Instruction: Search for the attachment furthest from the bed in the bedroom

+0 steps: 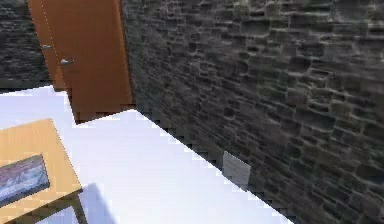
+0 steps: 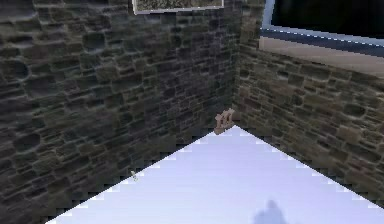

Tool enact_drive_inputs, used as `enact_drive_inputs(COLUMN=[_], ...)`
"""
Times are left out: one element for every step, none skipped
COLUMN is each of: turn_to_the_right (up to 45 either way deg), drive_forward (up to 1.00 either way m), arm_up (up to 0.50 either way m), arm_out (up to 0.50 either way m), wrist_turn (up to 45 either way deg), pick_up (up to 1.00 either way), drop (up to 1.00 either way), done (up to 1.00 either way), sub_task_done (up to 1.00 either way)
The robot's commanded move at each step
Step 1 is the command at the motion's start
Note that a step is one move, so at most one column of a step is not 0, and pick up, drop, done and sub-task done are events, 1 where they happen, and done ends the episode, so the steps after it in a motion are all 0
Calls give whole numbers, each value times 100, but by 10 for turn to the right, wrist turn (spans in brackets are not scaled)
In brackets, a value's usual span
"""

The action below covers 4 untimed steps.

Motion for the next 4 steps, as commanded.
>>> enact_drive_inputs(turn_to_the_right=[30, 0, -420, 0], drive_forward=[0, 100, 0, 100], arm_up=[0, 0, 0, 0], arm_out=[0, 0, 0, 0], wrist_turn=[0, 0, 0, 0], pick_up=[0, 0, 0, 0], drop=[0, 0, 0, 0], done=[0, 0, 0, 0], sub_task_done=[0, 0, 0, 0])
